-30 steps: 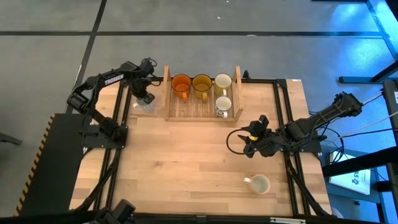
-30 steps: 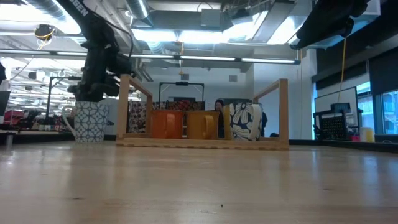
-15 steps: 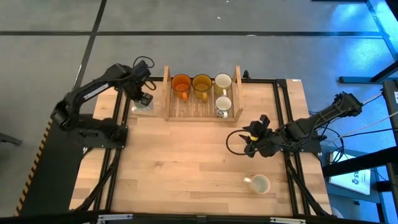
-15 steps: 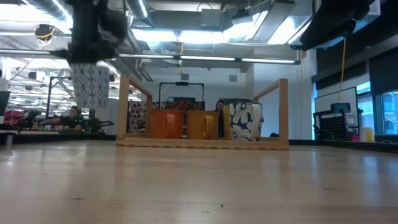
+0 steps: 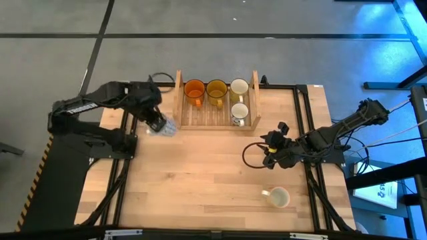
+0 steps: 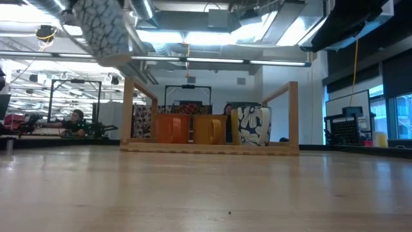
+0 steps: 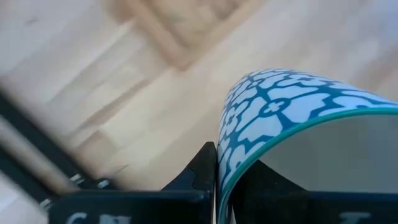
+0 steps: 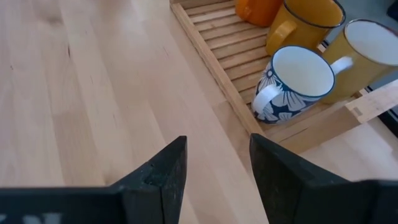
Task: Place coffee mugs
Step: Put the light blue mug on the shelf
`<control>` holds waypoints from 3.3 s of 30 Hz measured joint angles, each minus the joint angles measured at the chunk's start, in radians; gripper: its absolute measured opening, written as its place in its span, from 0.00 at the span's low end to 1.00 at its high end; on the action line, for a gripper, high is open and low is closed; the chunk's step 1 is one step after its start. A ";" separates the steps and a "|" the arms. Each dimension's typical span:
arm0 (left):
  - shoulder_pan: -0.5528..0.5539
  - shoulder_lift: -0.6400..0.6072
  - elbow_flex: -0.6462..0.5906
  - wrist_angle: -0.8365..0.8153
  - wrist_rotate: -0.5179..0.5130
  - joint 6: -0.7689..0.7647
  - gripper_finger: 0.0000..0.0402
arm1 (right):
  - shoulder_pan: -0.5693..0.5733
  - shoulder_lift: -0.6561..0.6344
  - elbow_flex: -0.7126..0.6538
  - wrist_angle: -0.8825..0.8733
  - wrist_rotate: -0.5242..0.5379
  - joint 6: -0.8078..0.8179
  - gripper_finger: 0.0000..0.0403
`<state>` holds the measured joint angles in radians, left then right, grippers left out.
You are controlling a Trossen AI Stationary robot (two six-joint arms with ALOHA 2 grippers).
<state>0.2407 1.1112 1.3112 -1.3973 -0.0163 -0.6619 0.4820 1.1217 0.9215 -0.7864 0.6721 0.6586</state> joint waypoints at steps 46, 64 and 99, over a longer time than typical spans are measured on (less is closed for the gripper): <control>-0.206 0.712 0.048 0.478 0.029 -0.070 0.21 | -0.116 0.142 0.000 0.055 -0.118 0.025 0.40; -0.485 0.323 0.017 0.376 -0.478 0.055 0.26 | -0.111 0.138 0.000 0.080 -0.195 -0.063 0.40; -0.544 0.288 -0.547 1.086 -0.376 0.197 0.46 | -0.103 0.132 0.001 0.109 -0.183 -0.009 0.40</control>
<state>-0.3032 1.3996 0.7639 -0.3114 -0.3921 -0.4652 0.3790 1.2541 0.9222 -0.6774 0.4887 0.6495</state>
